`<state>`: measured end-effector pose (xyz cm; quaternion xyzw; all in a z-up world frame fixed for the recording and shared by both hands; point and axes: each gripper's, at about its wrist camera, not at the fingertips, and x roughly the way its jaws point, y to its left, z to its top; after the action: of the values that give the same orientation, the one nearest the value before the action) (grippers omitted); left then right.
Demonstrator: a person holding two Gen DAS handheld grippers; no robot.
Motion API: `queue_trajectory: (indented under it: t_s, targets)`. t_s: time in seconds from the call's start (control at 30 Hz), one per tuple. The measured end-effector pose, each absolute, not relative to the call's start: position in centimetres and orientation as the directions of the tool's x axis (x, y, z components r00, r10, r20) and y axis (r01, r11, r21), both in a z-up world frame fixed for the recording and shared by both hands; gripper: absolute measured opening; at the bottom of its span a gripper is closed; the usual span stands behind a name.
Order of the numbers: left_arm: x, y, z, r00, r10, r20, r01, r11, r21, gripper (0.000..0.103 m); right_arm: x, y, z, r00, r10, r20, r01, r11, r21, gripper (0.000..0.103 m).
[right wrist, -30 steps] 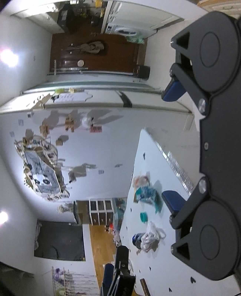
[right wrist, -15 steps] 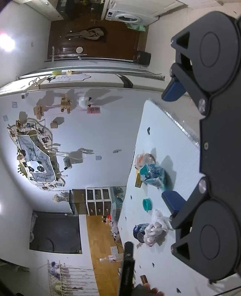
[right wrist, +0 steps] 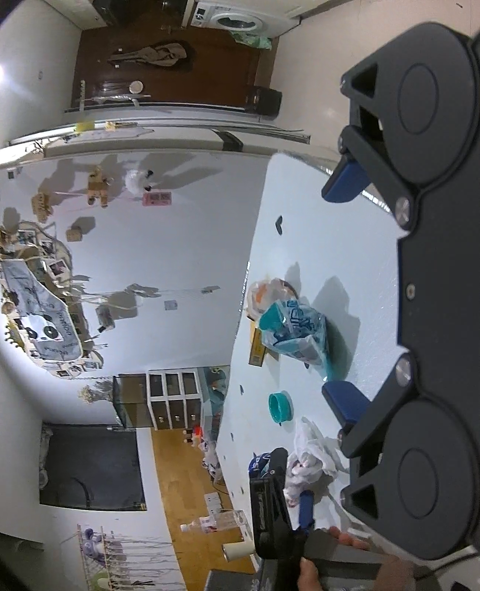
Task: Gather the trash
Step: 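Grasp the white plastic bag with the left tool while the right tool grasps the blue-teal snack bag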
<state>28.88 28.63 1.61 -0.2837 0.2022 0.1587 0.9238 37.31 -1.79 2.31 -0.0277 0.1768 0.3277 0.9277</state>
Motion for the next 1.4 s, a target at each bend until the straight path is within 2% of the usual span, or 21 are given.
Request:
queue_trajectory:
  t_s: [0.07, 0.3, 0.57, 0.6, 0.67, 0.73, 0.97, 1.03, 1.2, 1.4]
  targets:
    - [29.1, 29.3, 1.0, 0.872, 0.155, -0.465, -0.401, 0.771, -0.495, 0.103, 38.3, -0.9, 2.3, 0.705, 0.609, -0.363, -0.624, 0.776, 0.09, 0.103]
    - [29.8, 30.9, 0.2, 0.913, 0.134, -0.386, -0.359, 0.713, -0.602, 0.103, 43.4, 2.7, 2.3, 0.631, 0.656, -0.414, -0.598, 0.752, 0.278, 0.103]
    - [30.5, 31.1, 0.2, 0.915, 0.148, -0.374, -0.359, 0.72, -0.593, 0.102, 48.6, 6.4, -0.1, 0.564, 0.643, -0.518, -0.482, 0.766, 0.426, 0.102]
    - [30.5, 31.1, 0.2, 0.915, 0.148, -0.374, -0.36, 0.719, -0.595, 0.101, 48.9, 6.6, -0.6, 0.554, 0.647, -0.524, -0.462, 0.762, 0.453, 0.098]
    - [30.4, 31.2, 0.2, 0.913, 0.149, -0.38, -0.365, 0.716, -0.595, 0.094, 49.1, 6.9, -0.8, 0.565, 0.643, -0.517, -0.454, 0.766, 0.456, 0.09]
    - [30.5, 31.5, 0.2, 0.909, 0.141, -0.392, -0.367, 0.716, -0.594, 0.084, 48.8, 7.6, -0.8, 0.566, 0.625, -0.537, -0.468, 0.78, 0.415, 0.05]
    - [30.3, 32.7, -0.4, 0.899, 0.131, -0.418, -0.383, 0.7, -0.603, 0.042, 46.2, 9.3, -0.6, 0.517, 0.677, -0.524, -0.583, 0.726, 0.363, 0.047]
    - [30.3, 32.6, -0.5, 0.902, 0.107, -0.418, -0.367, 0.698, -0.615, 0.037, 45.4, 9.5, -0.3, 0.508, 0.686, -0.52, -0.607, 0.714, 0.348, 0.046]
    - [30.4, 31.0, 0.0, 0.903, 0.043, -0.428, -0.308, 0.758, -0.575, 0.036, 43.8, 8.5, 1.2, 0.523, 0.701, -0.486, -0.649, 0.696, 0.306, 0.046]
    - [30.1, 28.0, 0.5, 0.891, -0.16, -0.426, -0.122, 0.818, -0.562, 0.035, 43.0, 5.9, 3.0, 0.579, 0.686, -0.441, -0.653, 0.714, 0.253, 0.046]
